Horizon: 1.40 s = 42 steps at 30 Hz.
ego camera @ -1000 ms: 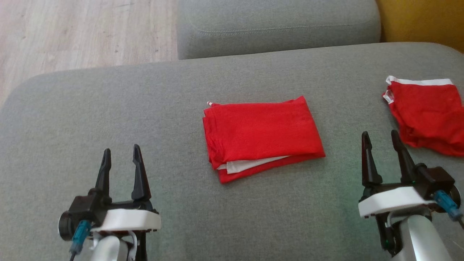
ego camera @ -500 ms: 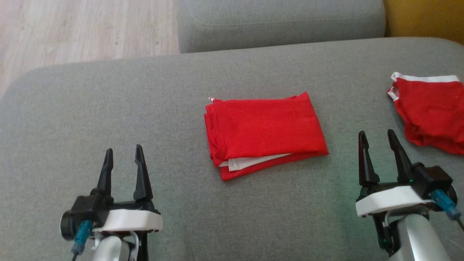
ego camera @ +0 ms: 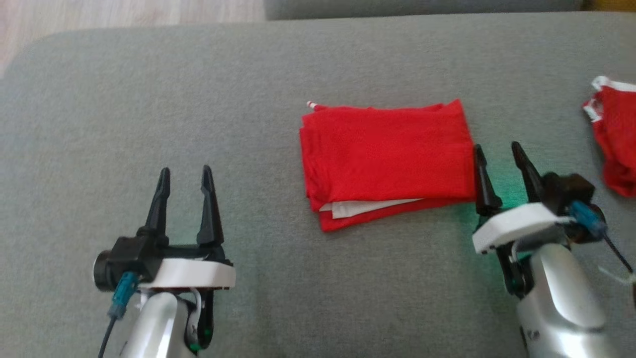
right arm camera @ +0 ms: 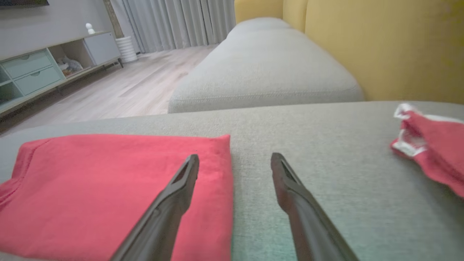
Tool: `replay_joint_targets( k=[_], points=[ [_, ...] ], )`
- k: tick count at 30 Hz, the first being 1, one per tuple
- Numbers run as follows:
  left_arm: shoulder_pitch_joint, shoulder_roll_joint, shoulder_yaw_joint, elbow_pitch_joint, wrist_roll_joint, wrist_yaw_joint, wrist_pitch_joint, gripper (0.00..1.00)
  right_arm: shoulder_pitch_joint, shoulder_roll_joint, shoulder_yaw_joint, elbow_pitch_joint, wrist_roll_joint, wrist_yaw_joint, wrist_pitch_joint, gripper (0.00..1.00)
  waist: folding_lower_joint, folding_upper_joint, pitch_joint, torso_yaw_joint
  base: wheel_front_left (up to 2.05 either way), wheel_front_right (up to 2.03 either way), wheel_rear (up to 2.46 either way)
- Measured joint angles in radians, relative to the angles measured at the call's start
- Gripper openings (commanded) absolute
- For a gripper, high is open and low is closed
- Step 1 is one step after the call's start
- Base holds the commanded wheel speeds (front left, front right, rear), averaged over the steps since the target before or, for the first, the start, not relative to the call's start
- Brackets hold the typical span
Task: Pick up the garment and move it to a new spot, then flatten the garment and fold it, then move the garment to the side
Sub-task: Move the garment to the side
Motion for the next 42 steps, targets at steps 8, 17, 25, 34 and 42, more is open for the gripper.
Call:
replay_joint_targets(
  k=[8, 17, 25, 34, 42],
  points=[
    [-0.02, 0.0, -0.033, 0.014, -0.001, 0.001, 0.0, 1.0, -0.124, -0.002, 0.016, 0.232, 0.054, 0.0, 0.072, 1.0, 0.0, 0.0, 0.033, 0.058, 0.0, 0.0, 0.0],
    [-0.02, 0.0, -0.039, 0.023, -0.001, 0.006, 0.0, 1.0, -0.216, -0.018, 0.061, 0.406, 0.056, 0.0, 0.082, 0.0, -0.0002, 0.0, 0.022, 0.076, 0.0, 0.0, 0.0],
    [-0.017, 0.0, -0.02, 0.023, 0.009, 0.005, 0.0, 1.0, -0.223, -0.007, 0.051, 0.45, -0.076, 0.0, 0.004, 0.0, -0.0002, 0.0, -0.012, 0.027, 0.0, 0.0, 0.0],
    [-0.008, 0.0, -0.014, 0.022, 0.01, 0.005, 0.0, 1.0, -0.221, -0.102, 0.008, 0.321, -0.259, 0.0, 0.006, 0.0, -0.0003, 0.0, -0.043, -0.045, 0.0, 0.0, 0.0],
    [-0.009, 0.0, -0.012, 0.017, 0.019, 0.004, 0.0, 1.0, -0.228, -0.299, -0.013, 0.155, -0.296, 0.0, 0.125, 0.0, -0.0002, 0.0, -0.013, -0.084, 0.0, 0.0, 0.0]
  ],
)
